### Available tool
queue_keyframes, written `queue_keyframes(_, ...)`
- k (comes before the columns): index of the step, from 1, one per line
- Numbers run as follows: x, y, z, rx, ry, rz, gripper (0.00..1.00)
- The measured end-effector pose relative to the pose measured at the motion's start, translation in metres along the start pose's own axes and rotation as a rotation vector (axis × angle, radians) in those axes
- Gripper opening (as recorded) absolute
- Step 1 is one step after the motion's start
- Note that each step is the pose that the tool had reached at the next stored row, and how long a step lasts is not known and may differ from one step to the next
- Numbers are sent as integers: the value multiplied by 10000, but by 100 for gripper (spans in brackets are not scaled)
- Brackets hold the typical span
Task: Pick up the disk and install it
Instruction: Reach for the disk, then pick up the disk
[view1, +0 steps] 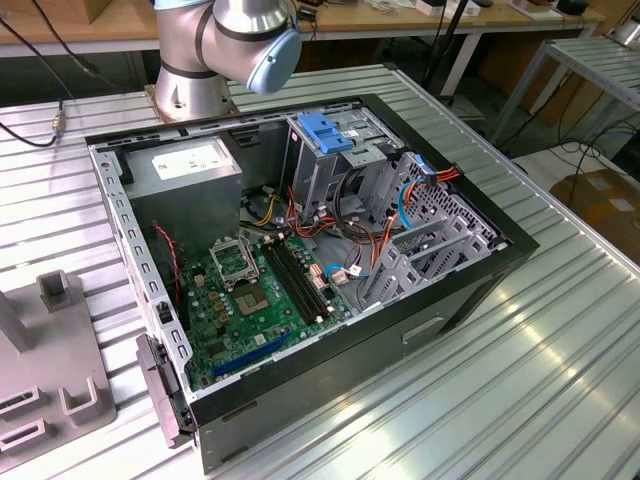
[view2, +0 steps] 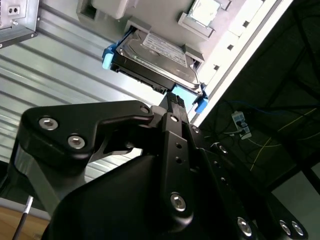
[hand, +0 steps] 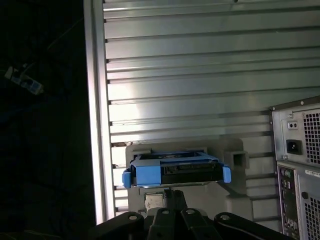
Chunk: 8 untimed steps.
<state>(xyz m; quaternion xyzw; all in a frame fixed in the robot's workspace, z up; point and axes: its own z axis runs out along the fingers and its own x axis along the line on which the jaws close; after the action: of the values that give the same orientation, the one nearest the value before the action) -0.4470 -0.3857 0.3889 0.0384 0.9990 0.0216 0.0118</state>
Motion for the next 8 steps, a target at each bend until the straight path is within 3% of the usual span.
queue_keyframes(3,94,10,5,0,1,0,10)
queue_keyframes(8,107,10,5,0,1,-1,10)
